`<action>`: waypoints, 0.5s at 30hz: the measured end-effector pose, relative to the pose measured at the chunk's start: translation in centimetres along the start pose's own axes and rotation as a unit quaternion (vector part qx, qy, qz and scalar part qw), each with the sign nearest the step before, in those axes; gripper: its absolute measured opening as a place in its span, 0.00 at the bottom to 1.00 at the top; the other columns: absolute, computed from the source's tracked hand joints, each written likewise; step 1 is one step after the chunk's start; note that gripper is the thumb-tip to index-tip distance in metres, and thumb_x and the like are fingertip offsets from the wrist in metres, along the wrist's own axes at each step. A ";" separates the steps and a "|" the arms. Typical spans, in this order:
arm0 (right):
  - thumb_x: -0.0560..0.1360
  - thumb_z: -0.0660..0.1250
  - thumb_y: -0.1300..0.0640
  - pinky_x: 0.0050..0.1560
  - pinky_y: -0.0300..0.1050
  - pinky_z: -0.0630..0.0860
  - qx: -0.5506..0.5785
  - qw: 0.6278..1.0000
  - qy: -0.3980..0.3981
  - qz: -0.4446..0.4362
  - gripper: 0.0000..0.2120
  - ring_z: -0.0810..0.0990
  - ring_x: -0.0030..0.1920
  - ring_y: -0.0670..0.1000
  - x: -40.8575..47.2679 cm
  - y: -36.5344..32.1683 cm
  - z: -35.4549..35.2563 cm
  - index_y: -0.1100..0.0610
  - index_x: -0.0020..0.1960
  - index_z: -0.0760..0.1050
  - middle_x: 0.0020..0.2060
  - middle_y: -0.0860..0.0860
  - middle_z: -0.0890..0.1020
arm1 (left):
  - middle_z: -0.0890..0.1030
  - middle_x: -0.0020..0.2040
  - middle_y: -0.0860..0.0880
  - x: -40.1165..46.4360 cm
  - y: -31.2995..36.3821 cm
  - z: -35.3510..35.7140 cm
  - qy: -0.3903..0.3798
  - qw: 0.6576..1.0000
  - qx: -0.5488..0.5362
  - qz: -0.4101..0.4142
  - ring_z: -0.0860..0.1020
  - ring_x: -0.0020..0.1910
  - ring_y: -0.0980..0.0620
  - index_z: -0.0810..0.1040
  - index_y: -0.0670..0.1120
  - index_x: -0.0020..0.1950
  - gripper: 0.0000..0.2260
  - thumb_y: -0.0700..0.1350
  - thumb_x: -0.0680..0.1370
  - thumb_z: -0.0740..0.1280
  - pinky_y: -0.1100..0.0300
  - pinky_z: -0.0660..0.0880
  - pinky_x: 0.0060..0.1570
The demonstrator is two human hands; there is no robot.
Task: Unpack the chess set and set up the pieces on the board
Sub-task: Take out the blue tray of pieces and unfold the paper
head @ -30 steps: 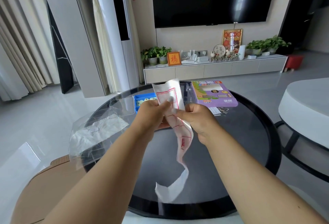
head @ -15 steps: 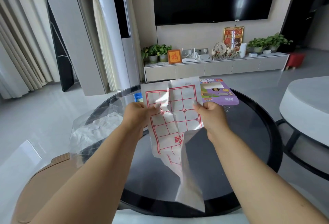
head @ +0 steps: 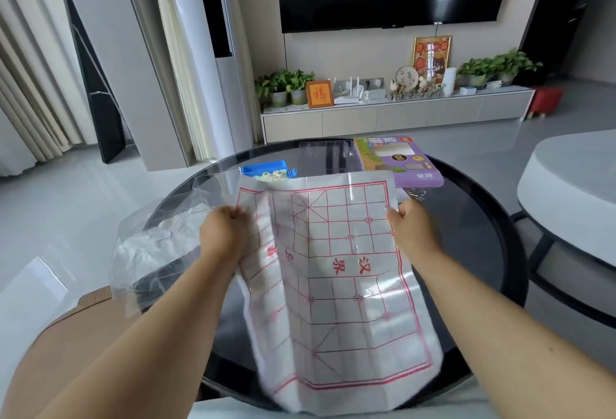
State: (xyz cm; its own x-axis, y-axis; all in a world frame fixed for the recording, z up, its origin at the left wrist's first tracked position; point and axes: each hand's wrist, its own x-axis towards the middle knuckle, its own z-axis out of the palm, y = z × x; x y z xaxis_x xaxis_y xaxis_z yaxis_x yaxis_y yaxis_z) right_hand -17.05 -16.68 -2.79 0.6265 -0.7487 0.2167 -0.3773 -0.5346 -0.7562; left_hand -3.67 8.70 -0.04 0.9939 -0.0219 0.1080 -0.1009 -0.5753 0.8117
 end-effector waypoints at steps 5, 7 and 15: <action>0.79 0.59 0.49 0.32 0.42 0.66 -0.110 0.993 -0.038 0.003 0.18 0.72 0.32 0.56 2.3 1.9 0.6 0.55 0.33 0.65 0.29 0.52 0.73 | 0.78 0.39 0.44 1.8 -1.7 0.9 -0.011 0.998 0.055 0.025 0.75 0.41 0.43 0.79 0.43 0.43 0.13 0.51 0.78 0.65 0.58 0.68 0.41; 0.80 0.58 0.49 0.32 0.42 0.65 -0.152 0.987 -0.050 -0.008 0.18 0.72 0.33 0.57 3.2 2.0 0.9 0.55 0.33 0.64 0.29 0.52 0.72 | 0.78 0.41 0.43 2.3 -1.8 1.4 -0.015 0.996 0.079 0.031 0.73 0.41 0.44 0.78 0.43 0.43 0.13 0.51 0.78 0.64 0.58 0.67 0.40; 0.79 0.58 0.48 0.41 0.47 0.73 -0.264 0.955 -0.125 -0.046 0.12 0.77 0.45 0.59 5.6 0.6 1.5 0.57 0.52 0.67 0.44 0.55 0.77 | 0.73 0.63 0.42 0.5 -0.9 2.7 0.037 0.943 0.246 0.223 0.69 0.62 0.43 0.71 0.44 0.66 0.18 0.52 0.80 0.59 0.50 0.68 0.59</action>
State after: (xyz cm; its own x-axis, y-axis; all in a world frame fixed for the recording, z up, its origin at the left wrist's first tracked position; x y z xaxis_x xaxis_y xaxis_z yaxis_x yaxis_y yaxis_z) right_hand -12.74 -20.58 -2.92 0.7924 -0.6067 0.0627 -0.5623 -0.7665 -0.3102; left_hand -2.93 7.00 -2.30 0.8502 -0.3040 0.4298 -0.4565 -0.8324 0.3141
